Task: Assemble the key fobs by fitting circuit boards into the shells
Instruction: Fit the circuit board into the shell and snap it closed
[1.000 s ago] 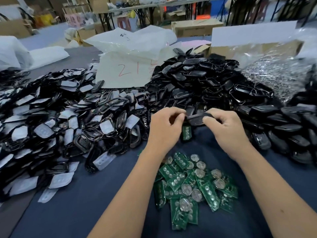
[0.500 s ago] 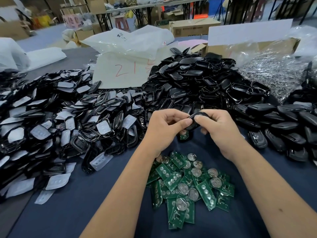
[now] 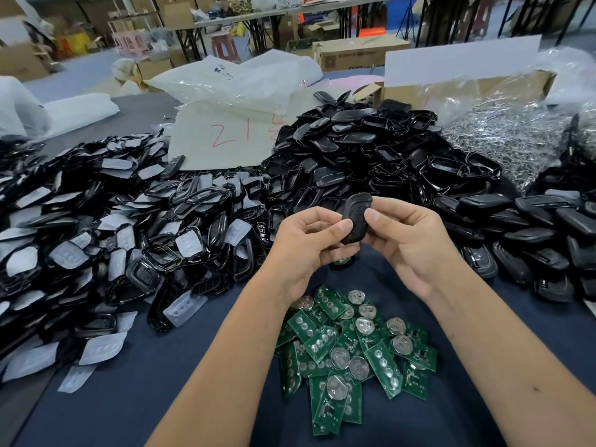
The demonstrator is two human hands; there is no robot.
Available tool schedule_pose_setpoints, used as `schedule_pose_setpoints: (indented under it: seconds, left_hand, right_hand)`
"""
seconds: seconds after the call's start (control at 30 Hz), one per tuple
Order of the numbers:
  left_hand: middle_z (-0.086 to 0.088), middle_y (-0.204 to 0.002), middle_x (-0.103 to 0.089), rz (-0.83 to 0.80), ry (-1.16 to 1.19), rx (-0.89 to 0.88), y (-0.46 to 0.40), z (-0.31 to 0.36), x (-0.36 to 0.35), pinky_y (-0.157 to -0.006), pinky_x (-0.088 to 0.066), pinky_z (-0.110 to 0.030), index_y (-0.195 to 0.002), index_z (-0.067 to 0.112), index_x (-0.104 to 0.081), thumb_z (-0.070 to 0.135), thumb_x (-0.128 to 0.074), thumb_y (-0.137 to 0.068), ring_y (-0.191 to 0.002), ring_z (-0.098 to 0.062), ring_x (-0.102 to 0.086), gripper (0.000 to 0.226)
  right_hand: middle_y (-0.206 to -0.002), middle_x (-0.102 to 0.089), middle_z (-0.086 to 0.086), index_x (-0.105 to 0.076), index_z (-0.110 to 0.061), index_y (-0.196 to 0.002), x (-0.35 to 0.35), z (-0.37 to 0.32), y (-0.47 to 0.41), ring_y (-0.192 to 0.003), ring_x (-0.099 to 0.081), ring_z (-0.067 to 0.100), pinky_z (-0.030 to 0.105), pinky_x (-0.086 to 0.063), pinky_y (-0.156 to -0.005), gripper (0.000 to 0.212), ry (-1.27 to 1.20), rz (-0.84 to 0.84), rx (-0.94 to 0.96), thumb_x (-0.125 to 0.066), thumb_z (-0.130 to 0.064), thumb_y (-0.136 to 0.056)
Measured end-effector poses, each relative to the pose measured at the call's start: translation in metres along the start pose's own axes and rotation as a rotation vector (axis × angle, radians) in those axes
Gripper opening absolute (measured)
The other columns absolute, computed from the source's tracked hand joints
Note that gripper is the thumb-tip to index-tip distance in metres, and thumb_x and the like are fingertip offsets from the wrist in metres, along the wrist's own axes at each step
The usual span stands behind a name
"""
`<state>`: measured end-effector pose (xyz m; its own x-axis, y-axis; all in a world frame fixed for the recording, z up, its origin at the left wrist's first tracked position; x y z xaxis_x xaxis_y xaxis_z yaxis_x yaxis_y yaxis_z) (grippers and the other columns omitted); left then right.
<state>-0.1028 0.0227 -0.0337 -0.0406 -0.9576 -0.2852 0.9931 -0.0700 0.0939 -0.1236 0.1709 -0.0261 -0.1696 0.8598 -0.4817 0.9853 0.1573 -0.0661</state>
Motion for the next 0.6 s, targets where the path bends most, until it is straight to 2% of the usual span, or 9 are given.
schedule_pose_setpoints:
  seconds: [0.07, 0.2, 0.27, 0.33, 0.5, 0.6]
  left_hand:
    - [-0.013, -0.082, -0.071, -0.017, 0.006, 0.022, 0.001, -0.001, -0.002, -0.066, -0.061, -0.025, -0.089, 0.004, -0.068, 0.001, -0.068, -0.094, -0.07, -0.017, -0.071, 0.006]
    - [-0.012, -0.08, -0.073, -0.034, 0.024, 0.026, 0.003, 0.001, -0.004, -0.064, -0.061, -0.023, -0.087, 0.006, -0.07, 0.001, -0.067, -0.094, -0.069, -0.017, -0.071, 0.009]
    - [-0.012, -0.081, -0.073, -0.041, 0.04, 0.023, 0.003, 0.001, -0.005, -0.064, -0.061, -0.023, -0.093, 0.004, -0.071, 0.001, -0.067, -0.094, -0.069, -0.017, -0.071, 0.005]
    - [-0.013, -0.084, -0.074, -0.045, 0.035, 0.006, 0.003, 0.002, -0.007, -0.067, -0.061, -0.024, -0.098, 0.004, -0.072, 0.002, -0.068, -0.094, -0.074, -0.018, -0.072, 0.006]
    - [-0.012, -0.091, -0.076, -0.039, -0.013, -0.099, 0.002, 0.01, -0.009, -0.081, -0.062, -0.032, -0.093, 0.009, -0.075, 0.002, -0.067, -0.095, -0.086, -0.02, -0.073, 0.01]
    - [-0.011, -0.092, -0.073, -0.02, 0.014, -0.108, 0.001, 0.011, -0.005, -0.078, -0.061, -0.03, -0.095, 0.006, -0.072, 0.003, -0.066, -0.096, -0.084, -0.018, -0.071, 0.007]
  right_hand:
    - [-0.094, -0.078, 0.014, -0.071, 0.001, -0.112, 0.002, 0.001, 0.0, -0.086, -0.073, 0.026, 0.038, -0.061, -0.084, 0.036, -0.002, 0.016, 0.005, -0.071, -0.007, -0.077]
    - [-0.088, -0.077, 0.009, -0.071, -0.004, -0.114, -0.002, 0.002, 0.001, -0.08, -0.07, 0.021, 0.032, -0.058, -0.078, 0.035, -0.043, -0.004, 0.015, -0.07, -0.007, -0.079]
    - [-0.087, -0.077, 0.009, -0.07, -0.003, -0.115, -0.003, 0.002, 0.001, -0.079, -0.071, 0.02, 0.03, -0.061, -0.076, 0.034, -0.079, -0.021, 0.013, -0.068, -0.005, -0.081]
    - [-0.088, -0.076, 0.009, -0.07, -0.003, -0.116, -0.003, 0.002, 0.001, -0.078, -0.072, 0.019, 0.028, -0.06, -0.072, 0.034, -0.095, -0.022, 0.009, -0.067, -0.005, -0.082]
    - [-0.093, -0.079, 0.009, -0.071, -0.004, -0.113, -0.003, 0.001, 0.001, -0.082, -0.073, 0.017, 0.025, -0.059, -0.073, 0.033, -0.088, 0.011, 0.009, -0.071, -0.009, -0.08]
    - [-0.097, -0.079, 0.011, -0.071, -0.005, -0.109, -0.004, 0.002, 0.001, -0.086, -0.074, 0.019, 0.027, -0.06, -0.076, 0.033, -0.077, 0.009, 0.007, -0.073, -0.007, -0.076]
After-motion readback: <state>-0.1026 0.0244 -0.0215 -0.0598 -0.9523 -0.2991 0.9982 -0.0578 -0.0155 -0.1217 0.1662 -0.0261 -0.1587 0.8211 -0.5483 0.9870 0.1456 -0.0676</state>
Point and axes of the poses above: each hand's wrist, its own y-axis away from the middle knuckle, its own x-axis out of the back of the hand, z = x × y, the point moved 9 cm from there along -y, towards the middle knuckle
